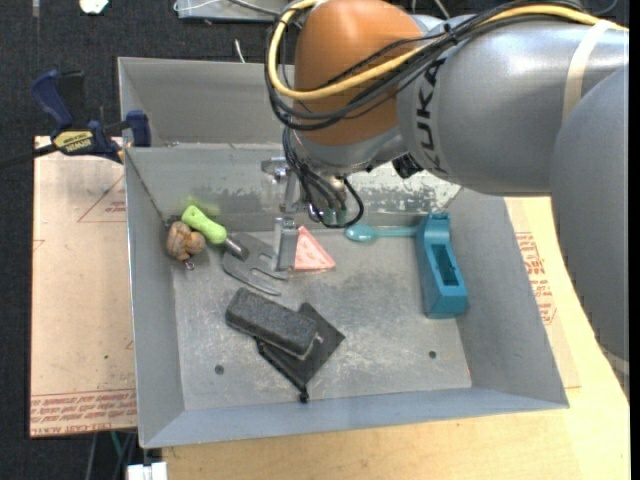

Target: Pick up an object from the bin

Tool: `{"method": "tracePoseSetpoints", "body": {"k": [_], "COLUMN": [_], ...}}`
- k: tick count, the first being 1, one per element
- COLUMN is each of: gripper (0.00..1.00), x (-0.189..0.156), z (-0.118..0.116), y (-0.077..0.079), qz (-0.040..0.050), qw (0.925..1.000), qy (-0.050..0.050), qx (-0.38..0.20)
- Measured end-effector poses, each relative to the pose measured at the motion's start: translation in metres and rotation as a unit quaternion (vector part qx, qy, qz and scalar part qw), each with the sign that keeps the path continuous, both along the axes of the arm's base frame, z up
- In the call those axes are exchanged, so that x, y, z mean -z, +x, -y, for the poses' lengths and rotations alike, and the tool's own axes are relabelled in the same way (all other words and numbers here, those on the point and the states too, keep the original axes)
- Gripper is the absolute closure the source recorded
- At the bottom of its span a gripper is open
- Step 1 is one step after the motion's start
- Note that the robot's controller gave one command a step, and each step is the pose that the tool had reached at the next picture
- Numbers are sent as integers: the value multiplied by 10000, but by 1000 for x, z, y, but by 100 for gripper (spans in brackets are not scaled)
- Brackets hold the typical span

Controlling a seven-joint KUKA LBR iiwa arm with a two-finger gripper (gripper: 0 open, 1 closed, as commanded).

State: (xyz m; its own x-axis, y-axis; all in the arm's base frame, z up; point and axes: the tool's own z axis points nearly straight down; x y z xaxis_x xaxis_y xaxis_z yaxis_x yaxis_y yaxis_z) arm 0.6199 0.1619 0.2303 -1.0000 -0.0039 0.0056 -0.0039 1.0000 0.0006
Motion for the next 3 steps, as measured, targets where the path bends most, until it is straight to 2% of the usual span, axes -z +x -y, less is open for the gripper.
{"method": "tracePoseSetpoints", "body": {"k": [1,2,3], "gripper": [0,0,0], "x": [-5,51,122], "z": [1,16,28], "y": [1,-13,-19], "qz": [36,46,88], "qw": [10000,9992,9980], "qy": [5,9,20], "qx": [16,-404,-621]}}
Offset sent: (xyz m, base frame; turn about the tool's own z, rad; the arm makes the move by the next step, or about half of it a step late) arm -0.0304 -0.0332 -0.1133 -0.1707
